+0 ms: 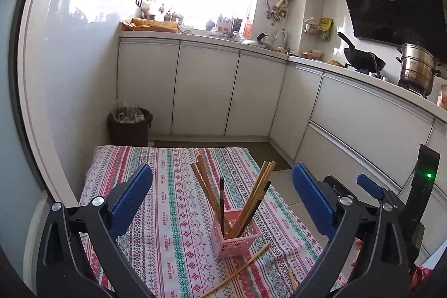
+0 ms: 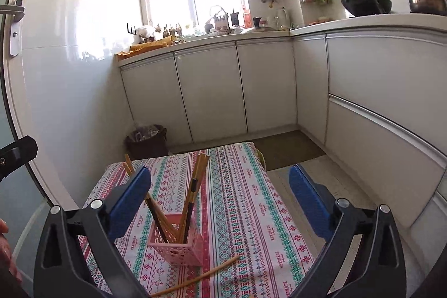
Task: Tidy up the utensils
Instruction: 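Lower the left tool to a loose wooden chopstick and grasp it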
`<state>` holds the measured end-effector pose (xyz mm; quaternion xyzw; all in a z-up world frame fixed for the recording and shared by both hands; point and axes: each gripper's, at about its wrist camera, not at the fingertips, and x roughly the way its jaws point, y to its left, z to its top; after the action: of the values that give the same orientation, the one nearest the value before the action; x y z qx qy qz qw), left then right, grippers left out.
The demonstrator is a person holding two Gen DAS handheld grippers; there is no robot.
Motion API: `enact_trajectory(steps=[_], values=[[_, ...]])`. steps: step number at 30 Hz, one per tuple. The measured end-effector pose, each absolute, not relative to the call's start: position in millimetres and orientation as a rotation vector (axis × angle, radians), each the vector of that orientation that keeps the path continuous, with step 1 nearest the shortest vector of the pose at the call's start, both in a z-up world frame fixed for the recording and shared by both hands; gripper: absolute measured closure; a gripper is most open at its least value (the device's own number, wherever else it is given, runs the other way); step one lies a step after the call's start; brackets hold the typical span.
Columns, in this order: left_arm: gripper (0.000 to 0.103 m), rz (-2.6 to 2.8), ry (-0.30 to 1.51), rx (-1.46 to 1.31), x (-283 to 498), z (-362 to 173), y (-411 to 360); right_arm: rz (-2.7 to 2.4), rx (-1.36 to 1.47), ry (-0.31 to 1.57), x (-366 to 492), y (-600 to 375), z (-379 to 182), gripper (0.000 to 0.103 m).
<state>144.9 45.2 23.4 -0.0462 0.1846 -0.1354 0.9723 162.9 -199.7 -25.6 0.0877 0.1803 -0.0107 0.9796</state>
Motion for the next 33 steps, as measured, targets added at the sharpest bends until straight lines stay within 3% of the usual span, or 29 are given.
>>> enact_trajectory(steps=[7, 16, 18, 20, 24, 29, 33], values=[[0.007, -0.453, 0.483, 0.088, 141, -2, 8, -0.087, 0.318, 0.443, 117, -247, -57, 0.007], [0.008, -0.792, 0.748, 0.490, 138, -105, -97, -0.160, 0.491, 0.623, 98, -304, -112, 0.007], [0.019, -0.786, 0.796, 0.589, 150, -129, -122, -0.159, 0.518, 0.619, 98, -309, -112, 0.007], [0.038, -0.786, 0.863, 0.658, 167, -148, -145, -0.149, 0.551, 0.614, 97, -316, -112, 0.007], [0.045, -0.738, 1.015, 0.752, 208, -182, -176, -0.134, 0.609, 0.629, 98, -327, -115, 0.007], [0.082, -0.665, 1.223, 0.828, 254, -210, -193, -0.109, 0.704, 0.664, 100, -342, -123, 0.007], [0.088, -0.589, 1.294, 0.895, 276, -223, -199, -0.092, 0.719, 0.668, 99, -344, -123, 0.007]])
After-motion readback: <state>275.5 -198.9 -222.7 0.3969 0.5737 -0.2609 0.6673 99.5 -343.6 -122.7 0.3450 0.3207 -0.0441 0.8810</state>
